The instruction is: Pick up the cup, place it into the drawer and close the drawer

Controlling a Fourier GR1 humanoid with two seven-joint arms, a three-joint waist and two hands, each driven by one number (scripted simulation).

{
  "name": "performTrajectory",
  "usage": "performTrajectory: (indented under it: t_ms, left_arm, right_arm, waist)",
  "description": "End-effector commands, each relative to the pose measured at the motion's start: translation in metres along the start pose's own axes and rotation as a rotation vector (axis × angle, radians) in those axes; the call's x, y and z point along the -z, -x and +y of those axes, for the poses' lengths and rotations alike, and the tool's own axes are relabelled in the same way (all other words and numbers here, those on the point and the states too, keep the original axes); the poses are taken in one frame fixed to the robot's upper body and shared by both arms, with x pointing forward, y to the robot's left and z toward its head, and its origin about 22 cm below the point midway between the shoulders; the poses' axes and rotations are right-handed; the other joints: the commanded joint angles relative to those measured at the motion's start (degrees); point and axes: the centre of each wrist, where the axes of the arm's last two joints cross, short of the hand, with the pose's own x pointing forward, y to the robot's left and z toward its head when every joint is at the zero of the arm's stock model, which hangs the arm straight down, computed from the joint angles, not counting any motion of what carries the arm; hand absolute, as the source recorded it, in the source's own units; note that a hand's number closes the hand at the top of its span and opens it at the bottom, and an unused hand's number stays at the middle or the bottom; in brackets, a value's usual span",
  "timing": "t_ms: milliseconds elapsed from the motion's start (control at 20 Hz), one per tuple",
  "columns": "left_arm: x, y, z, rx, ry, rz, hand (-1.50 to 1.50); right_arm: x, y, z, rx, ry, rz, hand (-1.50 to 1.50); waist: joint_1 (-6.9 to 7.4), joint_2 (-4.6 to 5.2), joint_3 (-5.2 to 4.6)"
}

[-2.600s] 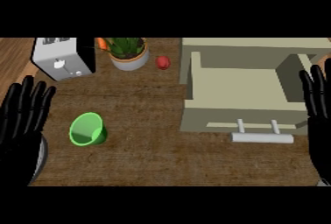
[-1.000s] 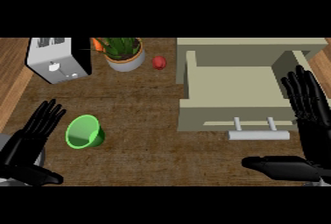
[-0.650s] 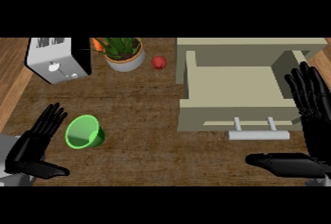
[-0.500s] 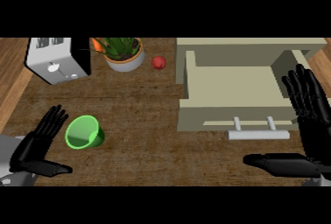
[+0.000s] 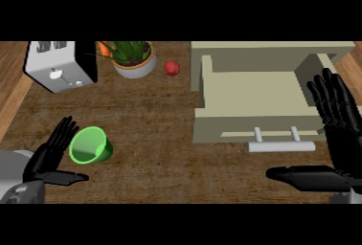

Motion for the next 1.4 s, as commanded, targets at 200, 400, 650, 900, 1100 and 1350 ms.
performTrajectory:
  t_ms: [200,400,650,900,1100,1350]
  left_arm:
    - [0.004,0.009,-0.004,-0.062,0.038,-0.112,-1.50]
    - [0.012,0.019,-0.026,-0.066,0.049,-0.102,-1.50]
    - [-0.011,0.026,-0.017,-0.073,0.052,-0.123,-1.50]
    - [0.030,0.006,-0.020,-0.098,0.079,-0.133,-1.50]
    - [0.007,0.024,-0.029,-0.155,0.106,-0.124,-1.50]
    - [0.034,0.013,-0.039,-0.212,0.136,-0.154,-1.50]
  right_arm:
    - [0.003,-0.002,-0.001,0.010,-0.008,-0.005,-1.50]
    - [0.000,-0.003,-0.002,0.007,-0.016,-0.010,-1.50]
    - [-0.007,0.003,0.005,0.020,-0.010,-0.006,-1.50]
    - [0.006,0.002,-0.002,0.030,-0.031,0.005,-1.50]
    - [-0.006,0.012,0.002,0.016,-0.030,0.006,-1.50]
    - [0.004,-0.008,-0.015,0.015,-0.029,0.012,-1.50]
  waist:
    - [-0.56,0.28,-0.16]
    - [-0.81,0.32,-0.17]
    - [-0.72,0.37,-0.21]
    - [-0.85,0.44,-0.20]
    - [-0.65,0.43,-0.19]
    - [-1.00,0.30,-0.21]
